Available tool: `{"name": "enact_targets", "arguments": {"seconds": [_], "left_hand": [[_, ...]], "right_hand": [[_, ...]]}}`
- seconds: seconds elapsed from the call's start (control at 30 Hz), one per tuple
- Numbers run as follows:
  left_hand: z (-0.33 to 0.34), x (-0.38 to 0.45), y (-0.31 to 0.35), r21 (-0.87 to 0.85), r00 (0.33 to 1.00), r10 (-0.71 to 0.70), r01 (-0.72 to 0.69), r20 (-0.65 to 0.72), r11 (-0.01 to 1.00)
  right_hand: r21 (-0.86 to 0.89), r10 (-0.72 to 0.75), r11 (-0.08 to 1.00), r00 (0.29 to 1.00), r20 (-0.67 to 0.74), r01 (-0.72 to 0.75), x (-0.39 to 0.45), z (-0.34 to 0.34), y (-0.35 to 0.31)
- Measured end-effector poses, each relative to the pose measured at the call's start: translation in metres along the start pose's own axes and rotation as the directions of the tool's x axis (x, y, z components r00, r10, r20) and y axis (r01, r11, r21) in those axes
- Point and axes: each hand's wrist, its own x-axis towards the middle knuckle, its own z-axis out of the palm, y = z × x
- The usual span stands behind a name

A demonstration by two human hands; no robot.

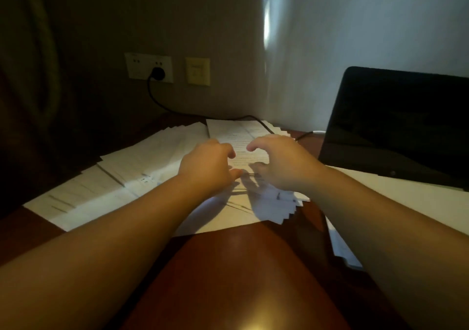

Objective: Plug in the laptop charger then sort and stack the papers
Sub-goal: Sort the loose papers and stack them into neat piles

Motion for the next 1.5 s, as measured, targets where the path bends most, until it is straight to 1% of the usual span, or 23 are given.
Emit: {"name": "enact_targets", "arguments": {"seconds": [0.1,0.2,0.33,0.43,0.53,0.63,0.8,0.9,0.97,1.03,1.13,1.23,1.33,1.4,1.5], "left_hand": [[0.006,0.005,-0.004,0.002,1.000,-0.020,0.020,0.018,1.000],[0.014,0.006,-0.006,0.052,0.999,-0.029,0.027,0.020,0.998],[0.020,0.004,-0.009,0.037,0.999,-0.049,0.049,0.004,0.998],[0.021,0.004,-0.013,0.022,0.999,-0.024,0.025,-0.027,0.999],[0.023,0.006,-0.016,0.012,1.000,-0.002,0.002,-0.020,1.000],[0.023,0.008,-0.017,-0.009,0.999,-0.009,0.008,-0.052,1.000],[0.015,0.007,-0.011,-0.057,0.984,-0.009,-0.001,-0.179,0.998],[0.012,0.004,-0.010,-0.156,0.949,-0.071,0.024,-0.306,0.987],[0.010,0.005,-0.010,-0.217,0.936,-0.121,0.049,-0.331,0.975],[0.012,0.007,-0.012,-0.222,0.942,-0.143,0.075,-0.304,0.972],[0.017,0.006,-0.014,-0.160,0.978,-0.128,0.102,-0.165,0.982],[0.020,0.004,-0.012,-0.086,0.995,-0.096,0.094,-0.015,0.992],[0.019,0.004,-0.012,-0.035,0.996,-0.084,0.085,0.020,0.996],[0.018,0.004,-0.013,-0.035,0.996,-0.085,0.086,0.032,0.996],[0.020,0.005,-0.013,-0.049,0.995,-0.085,0.087,0.046,0.995]], "right_hand": [[-0.053,-0.087,0.994,0.994,0.066,0.091,0.014,0.014,0.003],[-0.075,-0.126,0.988,0.987,0.101,0.134,0.016,0.027,0.009],[0.020,-0.090,0.996,0.991,0.100,0.088,0.011,0.038,0.016],[0.030,-0.080,0.997,0.994,0.077,0.078,0.011,0.040,0.019],[0.048,-0.063,0.997,0.996,0.060,0.060,0.011,0.040,0.022],[0.059,-0.047,0.997,0.998,0.046,0.044,0.010,0.038,0.025],[0.071,-0.061,0.996,0.998,-0.034,0.063,0.010,0.034,0.024],[0.145,-0.045,0.987,0.992,-0.119,0.063,0.008,0.033,0.024],[0.212,-0.005,0.976,0.980,-0.198,0.048,0.008,0.033,0.024],[0.275,0.079,0.962,0.951,-0.298,0.007,0.009,0.031,0.023],[0.363,0.191,0.931,0.896,-0.401,-0.036,0.011,0.029,0.025],[0.406,0.198,0.914,0.870,-0.451,0.003,0.010,0.028,0.024],[0.419,0.177,0.907,0.866,-0.467,0.041,0.008,0.029,0.025],[0.408,0.164,0.912,0.886,-0.433,0.030,0.007,0.031,0.027],[0.384,0.152,0.923,0.895,-0.419,0.023,0.007,0.032,0.026]]}}
